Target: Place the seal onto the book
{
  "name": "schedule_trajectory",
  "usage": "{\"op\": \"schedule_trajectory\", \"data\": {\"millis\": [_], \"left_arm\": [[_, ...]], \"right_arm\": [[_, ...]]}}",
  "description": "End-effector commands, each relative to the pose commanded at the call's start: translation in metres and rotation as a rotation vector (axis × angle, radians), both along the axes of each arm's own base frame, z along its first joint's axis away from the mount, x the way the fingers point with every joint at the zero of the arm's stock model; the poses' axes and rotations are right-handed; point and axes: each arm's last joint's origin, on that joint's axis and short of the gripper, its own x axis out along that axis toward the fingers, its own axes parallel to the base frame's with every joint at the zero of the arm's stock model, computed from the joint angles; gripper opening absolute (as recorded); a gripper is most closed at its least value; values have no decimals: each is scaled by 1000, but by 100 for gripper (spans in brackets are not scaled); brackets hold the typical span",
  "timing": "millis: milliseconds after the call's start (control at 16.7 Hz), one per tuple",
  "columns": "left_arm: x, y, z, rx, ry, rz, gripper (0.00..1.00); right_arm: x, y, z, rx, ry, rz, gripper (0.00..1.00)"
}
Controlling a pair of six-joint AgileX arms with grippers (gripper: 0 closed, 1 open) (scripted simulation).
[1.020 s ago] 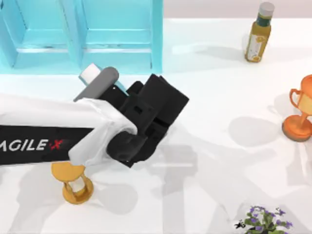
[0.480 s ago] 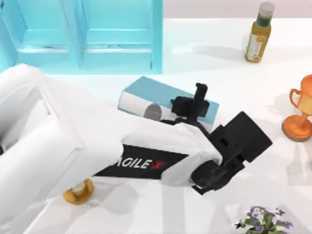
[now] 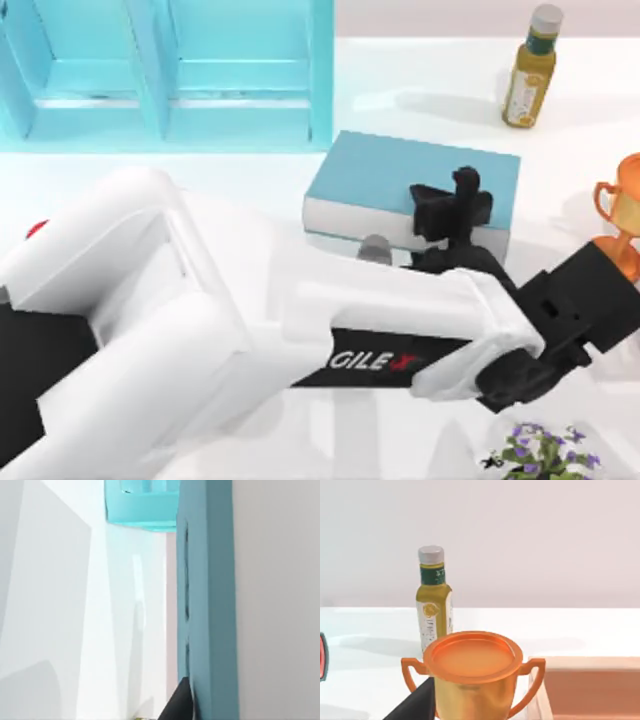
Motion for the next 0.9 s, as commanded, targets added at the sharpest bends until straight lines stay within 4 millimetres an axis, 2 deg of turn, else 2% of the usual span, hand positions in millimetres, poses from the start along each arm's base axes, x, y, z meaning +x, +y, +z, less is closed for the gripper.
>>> {"op": "schedule_trajectory", "data": {"millis": [720, 900], "left_arm": [[-5, -1, 1, 0, 0, 0, 0], [-4, 1, -6, 9, 10, 0, 0]], "right_arm": [[0, 0, 0, 0, 0, 0, 100], [0, 0, 0, 0, 0, 0, 100]]}}
